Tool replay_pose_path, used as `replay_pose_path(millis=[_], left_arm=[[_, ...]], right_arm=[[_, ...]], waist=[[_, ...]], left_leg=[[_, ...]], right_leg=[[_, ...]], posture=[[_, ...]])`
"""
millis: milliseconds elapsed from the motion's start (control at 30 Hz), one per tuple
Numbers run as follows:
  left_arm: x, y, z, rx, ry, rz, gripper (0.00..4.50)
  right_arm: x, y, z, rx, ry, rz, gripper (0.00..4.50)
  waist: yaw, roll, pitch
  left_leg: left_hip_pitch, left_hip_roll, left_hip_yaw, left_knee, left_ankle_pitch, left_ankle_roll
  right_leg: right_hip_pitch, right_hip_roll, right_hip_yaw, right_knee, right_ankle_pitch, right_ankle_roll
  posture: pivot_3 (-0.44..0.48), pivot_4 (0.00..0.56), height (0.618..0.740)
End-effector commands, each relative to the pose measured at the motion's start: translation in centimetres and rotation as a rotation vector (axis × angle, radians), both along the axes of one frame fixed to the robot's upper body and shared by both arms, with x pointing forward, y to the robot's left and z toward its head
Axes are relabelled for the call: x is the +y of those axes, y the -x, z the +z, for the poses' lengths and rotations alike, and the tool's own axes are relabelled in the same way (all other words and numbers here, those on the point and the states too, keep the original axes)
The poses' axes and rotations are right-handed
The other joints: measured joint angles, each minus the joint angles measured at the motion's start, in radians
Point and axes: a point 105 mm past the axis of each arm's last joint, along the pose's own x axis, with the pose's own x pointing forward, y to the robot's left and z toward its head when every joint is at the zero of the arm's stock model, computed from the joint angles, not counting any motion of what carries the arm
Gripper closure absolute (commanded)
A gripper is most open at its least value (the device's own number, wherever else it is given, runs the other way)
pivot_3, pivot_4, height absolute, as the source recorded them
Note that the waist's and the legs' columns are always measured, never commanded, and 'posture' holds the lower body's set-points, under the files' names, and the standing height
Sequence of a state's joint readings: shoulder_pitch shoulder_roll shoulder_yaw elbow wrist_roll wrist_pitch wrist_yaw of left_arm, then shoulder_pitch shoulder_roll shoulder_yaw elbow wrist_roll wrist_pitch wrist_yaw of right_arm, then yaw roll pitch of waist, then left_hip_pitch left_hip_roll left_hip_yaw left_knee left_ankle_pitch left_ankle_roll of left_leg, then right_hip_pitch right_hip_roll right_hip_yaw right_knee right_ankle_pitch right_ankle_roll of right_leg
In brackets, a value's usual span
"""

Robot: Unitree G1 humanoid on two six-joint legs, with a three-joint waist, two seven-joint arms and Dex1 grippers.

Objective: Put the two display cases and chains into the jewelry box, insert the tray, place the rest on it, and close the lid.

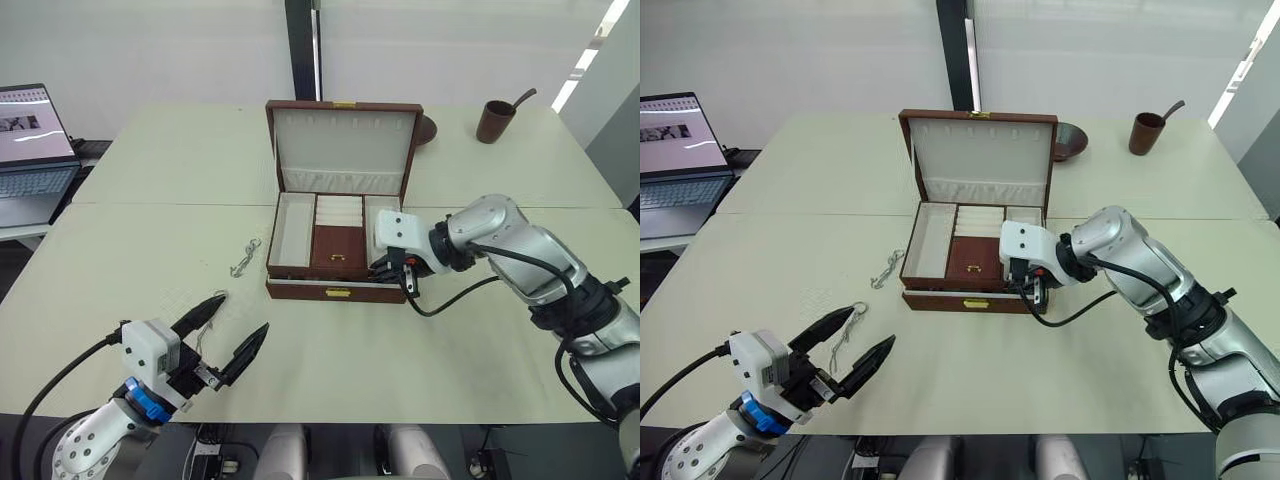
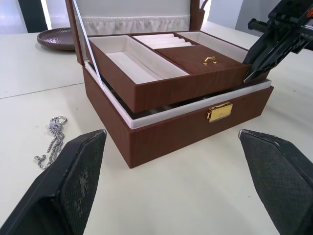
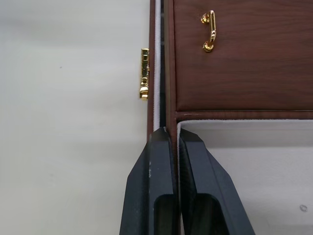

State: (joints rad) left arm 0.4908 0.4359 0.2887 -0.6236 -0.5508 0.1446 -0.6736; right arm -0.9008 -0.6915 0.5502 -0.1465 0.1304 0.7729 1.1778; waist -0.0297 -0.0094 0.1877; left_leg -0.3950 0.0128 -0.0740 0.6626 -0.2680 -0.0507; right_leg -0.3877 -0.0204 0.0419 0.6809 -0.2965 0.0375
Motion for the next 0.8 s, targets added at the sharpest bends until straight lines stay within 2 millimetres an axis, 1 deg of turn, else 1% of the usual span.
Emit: replay_pose_path(millis=[33,133,300,500,667,800], left_arm=[[-0.5,-0.2,1.3,-0.050,-0.001,-0.002,0.00],[-1.1,-0.7,1.6,-0.056,0.002,-0.003,0.00],[-1.5,-1.2,1.8,-0.056,0.001,-0.003,0.00],[-1.5,-1.5,2.5,-0.060,-0.001,-0.008,0.00],[-1.6,-1.6,3.0,-0.065,-0.004,-0.018,0.00],[-1.8,-1.6,3.1,-0.064,-0.007,-0.021,0.00]], right_arm=[[0.6,-0.2,1.6,-0.061,-0.007,0.025,4.49],[0.5,0.1,1.3,-0.037,0.006,0.028,4.49],[0.4,0.5,1.0,-0.023,0.013,0.012,4.49],[-0.1,0.6,0.7,-0.017,0.019,-0.016,4.49],[0.1,0.6,0.5,-0.018,0.013,-0.018,4.49],[0.3,0.5,0.6,-0.021,0.003,-0.014,4.49]], waist=[[0.000,0.000,0.000],[0.001,0.000,0.000],[0.000,0.000,0.000],[0.001,0.000,0.000],[0.001,0.000,0.000],[0.000,0.000,0.000]], left_leg=[[0.000,0.000,0.000,0.000,0.000,0.000],[0.000,0.000,-0.001,0.000,0.000,0.000],[0.000,0.000,-0.001,0.000,0.000,0.000],[0.000,0.000,-0.001,0.000,0.000,0.000],[0.000,0.000,-0.002,0.000,0.000,0.000],[0.000,0.000,-0.002,0.000,0.000,0.000]], right_leg=[[0.000,0.000,0.000,0.000,0.000,0.000],[0.000,0.000,0.000,0.000,0.000,0.000],[0.000,0.000,0.000,0.000,0.000,0.000],[0.000,0.000,0.000,0.000,0.000,0.000],[0.000,0.000,0.000,0.000,0.000,0.000],[0.000,0.000,0.000,0.000,0.000,0.000]], posture=[[0.000,0.150,0.740],[0.000,0.150,0.740],[0.000,0.150,0.740],[0.000,0.150,0.740],[0.000,0.150,0.740],[0.000,0.150,0.740]])
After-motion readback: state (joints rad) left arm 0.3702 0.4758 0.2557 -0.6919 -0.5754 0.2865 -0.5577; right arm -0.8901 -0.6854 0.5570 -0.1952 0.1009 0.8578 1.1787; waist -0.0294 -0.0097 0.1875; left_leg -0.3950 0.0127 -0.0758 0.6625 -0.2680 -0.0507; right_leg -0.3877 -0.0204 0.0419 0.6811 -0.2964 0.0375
